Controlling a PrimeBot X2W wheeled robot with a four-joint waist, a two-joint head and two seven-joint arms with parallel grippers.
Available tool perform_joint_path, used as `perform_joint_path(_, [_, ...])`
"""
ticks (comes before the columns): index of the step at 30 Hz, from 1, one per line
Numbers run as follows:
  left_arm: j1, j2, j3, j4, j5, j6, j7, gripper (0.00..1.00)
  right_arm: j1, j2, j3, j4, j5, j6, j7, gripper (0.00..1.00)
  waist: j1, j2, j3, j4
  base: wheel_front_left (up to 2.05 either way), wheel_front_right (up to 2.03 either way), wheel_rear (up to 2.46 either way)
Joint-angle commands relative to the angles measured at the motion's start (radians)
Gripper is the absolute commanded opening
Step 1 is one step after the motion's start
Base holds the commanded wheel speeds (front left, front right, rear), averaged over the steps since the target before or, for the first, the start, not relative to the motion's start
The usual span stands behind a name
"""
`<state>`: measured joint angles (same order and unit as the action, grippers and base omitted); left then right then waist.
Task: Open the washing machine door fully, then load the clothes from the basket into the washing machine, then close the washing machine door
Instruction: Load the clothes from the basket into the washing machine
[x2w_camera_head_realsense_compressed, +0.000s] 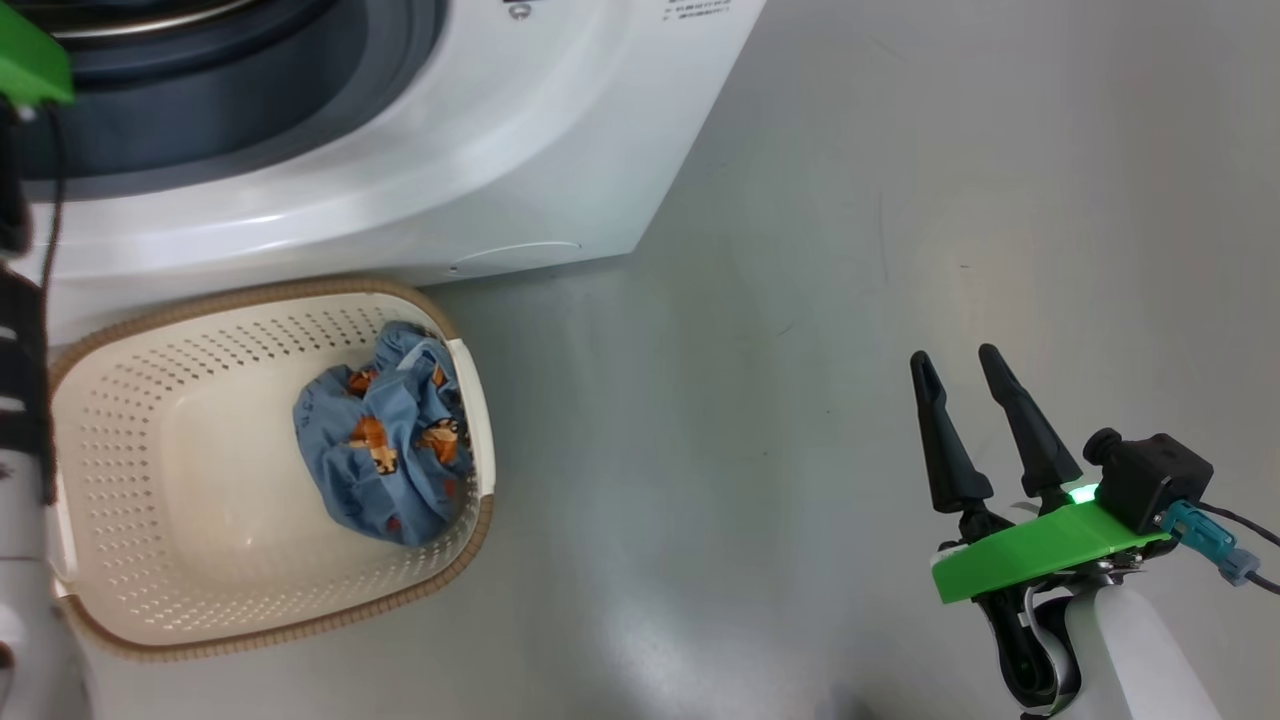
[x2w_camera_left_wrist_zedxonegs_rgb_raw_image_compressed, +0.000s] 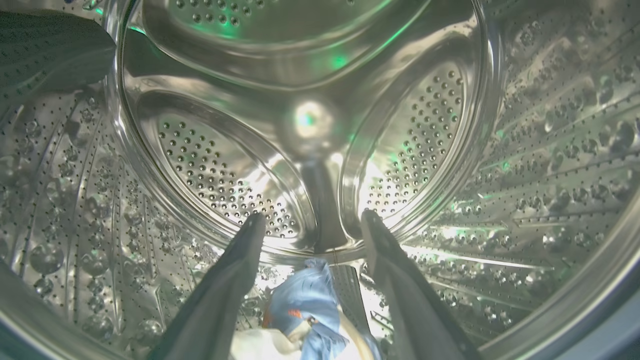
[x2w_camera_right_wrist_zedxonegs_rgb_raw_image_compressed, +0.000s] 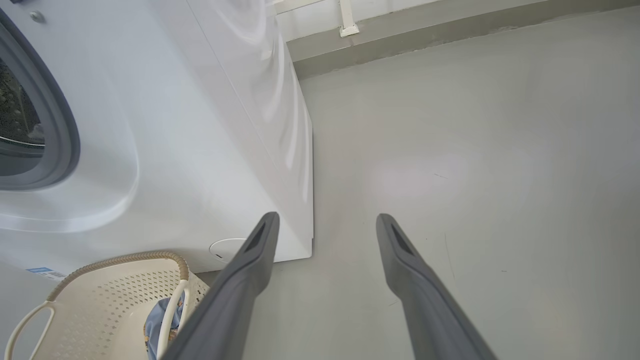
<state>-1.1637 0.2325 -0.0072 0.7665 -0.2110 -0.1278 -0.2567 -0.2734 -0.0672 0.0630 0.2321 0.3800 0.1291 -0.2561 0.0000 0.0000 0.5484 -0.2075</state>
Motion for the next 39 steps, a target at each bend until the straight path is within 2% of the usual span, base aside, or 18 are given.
perform_joint_path(1, [0.019, 0.040, 0.018, -0.024, 0.011, 0.000, -0.005, 1.00, -0.001, -0.004, 0.020, -0.020, 0.003, 0.002, -0.006, 1.00, 0.0000, 0.0000, -0.004, 0.004, 0.00, 0.00, 0.00])
perform_joint_path(10, [0.133, -0.006, 0.038, -0.041, 0.042, -0.002, -0.005, 1.00, 0.009, -0.022, 0.016, -0.017, -0.002, 0.002, -0.006, 1.00, 0.0000, 0.0000, -0.055, 0.038, 0.00, 0.00, 0.00])
perform_joint_path(21, [0.390, -0.086, 0.077, -0.117, 0.039, -0.003, -0.005, 1.00, 0.055, -0.061, 0.011, -0.002, -0.004, 0.002, -0.006, 1.00, 0.0000, 0.0000, -0.181, 0.104, 0.00, 0.00, 0.00])
perform_joint_path(39, [0.791, -0.113, 0.058, -0.274, 0.033, -0.003, -0.005, 1.00, 0.196, -0.114, -0.013, 0.022, 0.002, 0.002, -0.006, 1.00, 0.0000, 0.0000, -0.410, 0.184, 0.00, 0.00, 0.00])
